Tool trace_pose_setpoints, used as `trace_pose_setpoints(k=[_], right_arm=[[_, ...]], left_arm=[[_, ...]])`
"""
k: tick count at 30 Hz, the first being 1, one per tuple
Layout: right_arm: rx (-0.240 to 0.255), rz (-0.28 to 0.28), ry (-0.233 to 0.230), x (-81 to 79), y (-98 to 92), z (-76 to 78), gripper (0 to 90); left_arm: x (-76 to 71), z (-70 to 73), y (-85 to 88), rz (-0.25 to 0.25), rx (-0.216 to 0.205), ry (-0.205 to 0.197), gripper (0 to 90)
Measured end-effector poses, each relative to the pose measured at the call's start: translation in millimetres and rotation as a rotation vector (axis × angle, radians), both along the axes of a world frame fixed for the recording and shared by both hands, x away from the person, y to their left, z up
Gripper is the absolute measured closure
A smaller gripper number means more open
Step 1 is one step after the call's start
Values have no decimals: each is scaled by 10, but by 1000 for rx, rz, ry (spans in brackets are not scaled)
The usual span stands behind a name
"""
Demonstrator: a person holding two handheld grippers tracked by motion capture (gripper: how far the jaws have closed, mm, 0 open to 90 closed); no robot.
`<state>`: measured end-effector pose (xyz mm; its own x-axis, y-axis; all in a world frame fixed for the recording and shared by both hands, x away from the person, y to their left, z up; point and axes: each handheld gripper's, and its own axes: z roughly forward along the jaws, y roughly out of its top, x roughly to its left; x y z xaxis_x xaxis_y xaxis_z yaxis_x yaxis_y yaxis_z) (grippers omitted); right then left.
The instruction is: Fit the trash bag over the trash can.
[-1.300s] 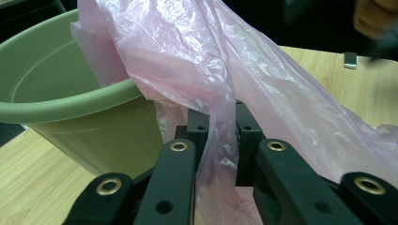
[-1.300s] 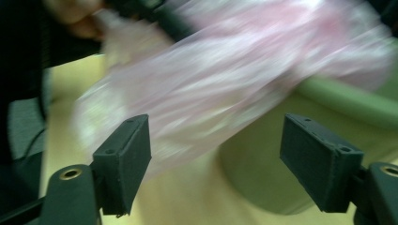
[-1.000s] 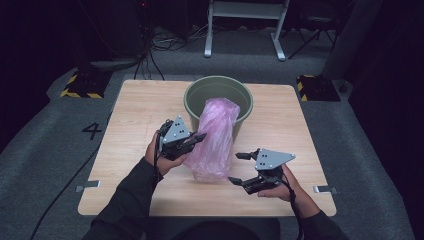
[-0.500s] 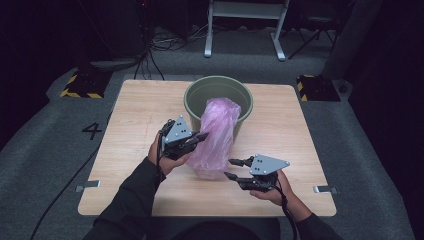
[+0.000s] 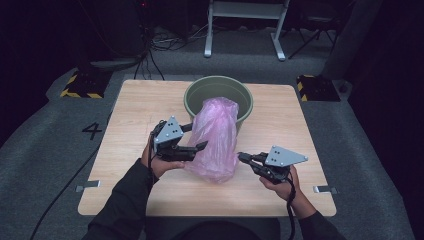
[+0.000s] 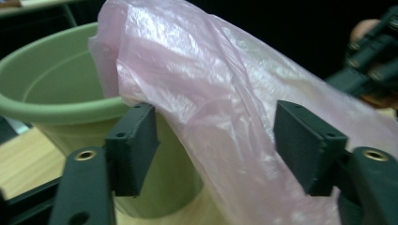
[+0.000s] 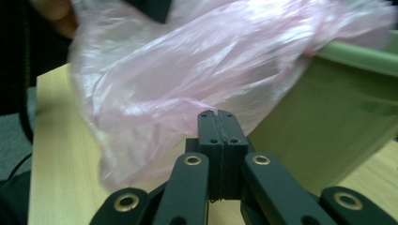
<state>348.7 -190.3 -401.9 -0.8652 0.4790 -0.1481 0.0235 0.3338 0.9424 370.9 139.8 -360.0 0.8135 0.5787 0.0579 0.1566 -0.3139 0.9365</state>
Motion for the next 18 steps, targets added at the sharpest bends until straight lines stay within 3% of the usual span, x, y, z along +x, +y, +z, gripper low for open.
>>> trace_pose_setpoints(k=[8,14,18], right_arm=[[33,-45,-14,62,-87,91,900],[54,-69,-39,98,-131,184,900],[63,-80,-64,109,-146,267,900]], left_arm=[[-71,50,185,13,-3,0,239],[-79,103,318,-2,-71,-6,213],[-125,121,351,25,-51,-26,209]])
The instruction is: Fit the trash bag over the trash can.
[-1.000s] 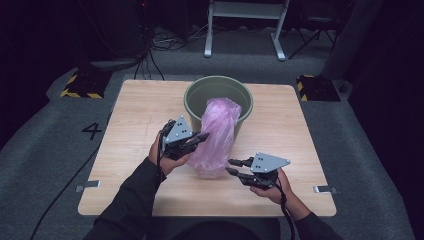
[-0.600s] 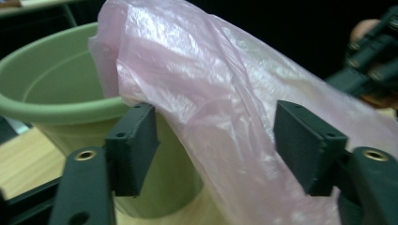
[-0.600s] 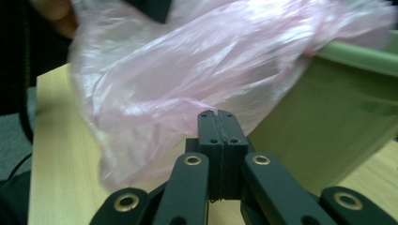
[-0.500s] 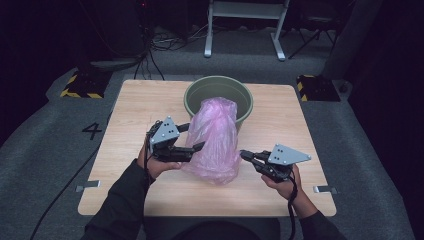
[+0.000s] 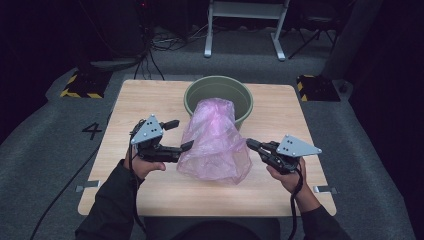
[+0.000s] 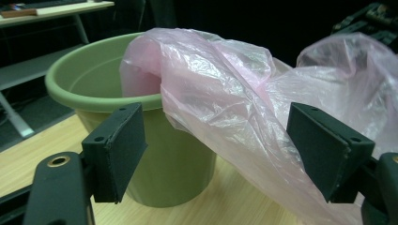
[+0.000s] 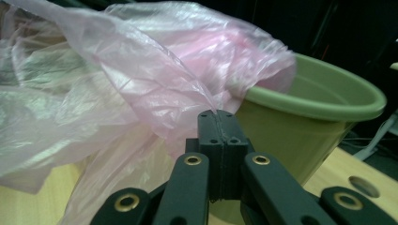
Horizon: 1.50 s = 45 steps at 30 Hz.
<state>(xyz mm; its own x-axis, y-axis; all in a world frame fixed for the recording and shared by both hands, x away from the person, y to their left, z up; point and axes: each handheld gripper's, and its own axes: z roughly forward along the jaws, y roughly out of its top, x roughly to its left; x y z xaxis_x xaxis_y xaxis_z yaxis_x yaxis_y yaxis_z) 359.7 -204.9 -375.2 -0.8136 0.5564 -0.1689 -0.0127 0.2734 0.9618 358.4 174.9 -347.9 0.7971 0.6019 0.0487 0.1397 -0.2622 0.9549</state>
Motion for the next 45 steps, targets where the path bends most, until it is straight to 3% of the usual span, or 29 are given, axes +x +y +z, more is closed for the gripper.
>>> trace_pose_setpoints(k=[1,7,13,16,24,27,29,33,37,42,45], right_arm=[[1,-2,-4,5,-3,19,900],[2,-13,-30,79,-13,113,900],[14,-42,-46,198,-23,262,900],[-8,-56,-56,278,0,325,900],[-41,-109,-34,507,1,375,900],[-39,-128,-26,564,-28,400,900],[-45,-141,-28,601,-38,418,900],[-60,-166,-16,677,-53,428,900],[-65,-190,-7,728,-81,427,900],[-72,-209,-7,751,-101,441,900],[-87,-214,-12,749,-89,455,900]], left_arm=[[-11,1,12,9,9,-6,209],[-43,44,102,4,-23,-12,212],[16,130,102,24,-36,-22,213],[22,180,132,36,-37,-33,212],[99,216,258,79,-35,-19,219],[77,225,278,75,-49,-27,223],[41,235,269,78,-32,-41,220],[-26,246,221,63,-6,-41,220],[-135,259,134,11,-10,-41,218],[-315,274,-77,-53,15,-42,213],[-413,298,-215,-86,23,-64,212]])
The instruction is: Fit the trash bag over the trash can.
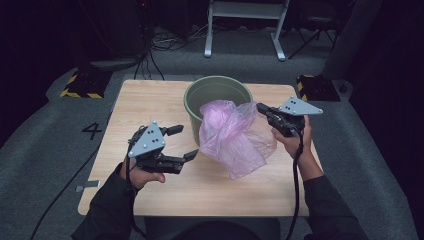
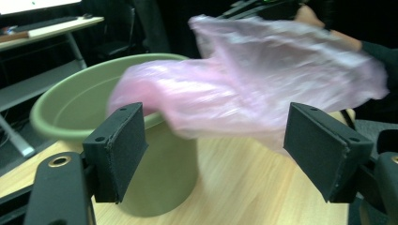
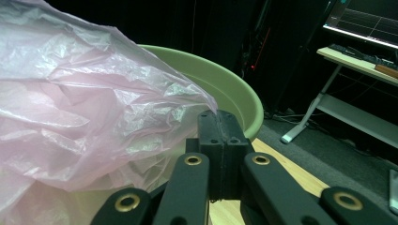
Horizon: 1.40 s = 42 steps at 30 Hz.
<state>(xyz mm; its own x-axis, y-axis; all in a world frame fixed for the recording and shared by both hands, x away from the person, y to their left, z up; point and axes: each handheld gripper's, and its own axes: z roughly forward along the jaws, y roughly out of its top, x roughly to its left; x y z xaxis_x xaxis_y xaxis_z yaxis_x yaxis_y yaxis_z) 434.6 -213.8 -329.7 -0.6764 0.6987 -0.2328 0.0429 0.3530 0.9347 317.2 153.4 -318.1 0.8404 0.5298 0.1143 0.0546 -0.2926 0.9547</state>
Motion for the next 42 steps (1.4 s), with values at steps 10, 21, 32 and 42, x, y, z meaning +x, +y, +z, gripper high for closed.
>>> trace_pose_setpoints(k=[10,21,32,42], right_arm=[[-20,-7,8,22,32,11,900],[-12,-19,-3,18,4,56,900],[9,-69,1,67,-23,82,900],[23,-78,16,113,15,69,900]], left_arm=[[-59,-65,-505,-68,89,-38,186],[319,-208,-325,78,161,-93,697],[600,-230,196,212,98,-47,776],[763,-326,518,249,-9,31,623]])
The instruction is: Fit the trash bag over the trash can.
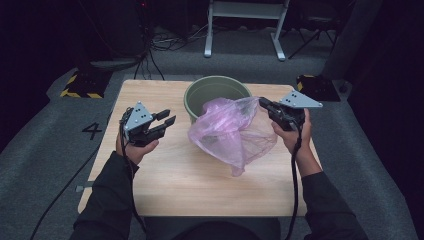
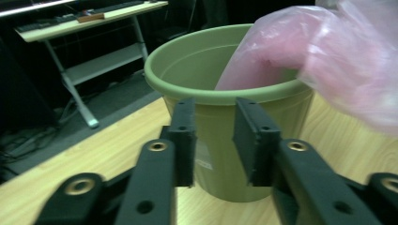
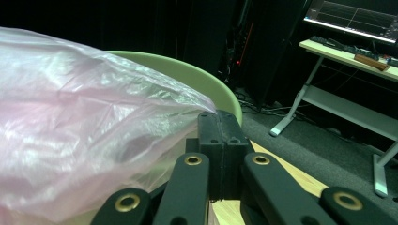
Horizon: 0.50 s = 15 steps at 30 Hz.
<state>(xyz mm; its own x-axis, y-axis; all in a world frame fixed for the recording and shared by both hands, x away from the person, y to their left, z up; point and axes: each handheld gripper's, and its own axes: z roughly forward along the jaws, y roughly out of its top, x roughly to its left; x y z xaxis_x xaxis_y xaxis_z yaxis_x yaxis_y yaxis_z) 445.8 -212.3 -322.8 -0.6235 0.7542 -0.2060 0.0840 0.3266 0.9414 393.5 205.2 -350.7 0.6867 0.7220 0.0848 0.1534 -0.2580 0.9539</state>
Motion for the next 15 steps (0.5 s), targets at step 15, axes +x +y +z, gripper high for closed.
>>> trace_pose_setpoints(k=[15], right_arm=[[-44,-15,-5,5,141,46,900]], left_arm=[[-793,372,-585,-206,-26,-58,188]])
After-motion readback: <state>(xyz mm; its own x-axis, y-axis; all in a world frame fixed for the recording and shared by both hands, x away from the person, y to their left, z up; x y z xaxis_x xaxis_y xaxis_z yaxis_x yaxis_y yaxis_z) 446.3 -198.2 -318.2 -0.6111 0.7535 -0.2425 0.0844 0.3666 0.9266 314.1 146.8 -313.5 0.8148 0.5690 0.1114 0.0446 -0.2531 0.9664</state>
